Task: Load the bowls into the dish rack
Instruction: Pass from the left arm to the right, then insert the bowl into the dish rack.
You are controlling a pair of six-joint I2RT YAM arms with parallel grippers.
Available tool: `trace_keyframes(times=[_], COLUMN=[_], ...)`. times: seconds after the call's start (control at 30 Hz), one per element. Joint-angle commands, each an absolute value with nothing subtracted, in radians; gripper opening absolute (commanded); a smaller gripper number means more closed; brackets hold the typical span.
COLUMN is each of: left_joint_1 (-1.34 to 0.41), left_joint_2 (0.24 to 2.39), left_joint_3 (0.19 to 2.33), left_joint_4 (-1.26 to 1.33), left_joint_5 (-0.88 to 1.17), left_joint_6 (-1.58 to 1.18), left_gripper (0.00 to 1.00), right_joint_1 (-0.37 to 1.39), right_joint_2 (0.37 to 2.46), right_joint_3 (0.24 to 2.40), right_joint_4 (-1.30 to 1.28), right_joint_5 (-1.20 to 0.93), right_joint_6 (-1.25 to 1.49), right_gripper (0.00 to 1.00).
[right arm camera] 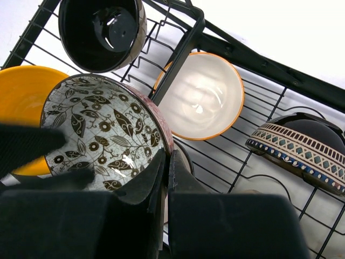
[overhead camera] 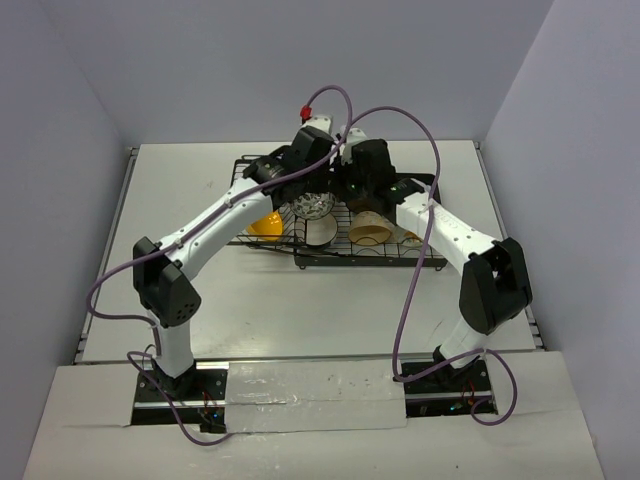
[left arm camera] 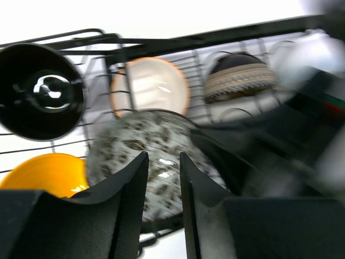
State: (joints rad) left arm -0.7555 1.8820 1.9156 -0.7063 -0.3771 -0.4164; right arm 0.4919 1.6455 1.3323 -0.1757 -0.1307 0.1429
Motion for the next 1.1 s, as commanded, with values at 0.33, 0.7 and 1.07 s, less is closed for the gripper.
trace_keyframes(times=[0.33, 0.7, 1.07], left_joint_1=[-0.770, -0.770, -0.772], left_joint_2=[1.648, 1.566, 1.433], left_joint_3=[1.846, 1.717, 1.586], left_joint_4=[-0.661, -0.655, -0.680], left_joint_5=[-0.428, -0.488, -0.545], left_joint_6=[-0.408, -0.388, -0.397], left_gripper=[0.39, 0.40, 0.40], right_joint_1=[0.508, 0.506, 0.508], right_joint_2=[1.582, 1.525, 1.491], right_joint_3=[1.335, 1.322, 1.301], right_joint_4=[-0.123, -0.130, -0.149], right_joint_5=[-0.085, -0.003, 0.104], right_joint_6=[0.137, 0.112, 0.083], right_gripper=[0.00, 0.00, 0.00])
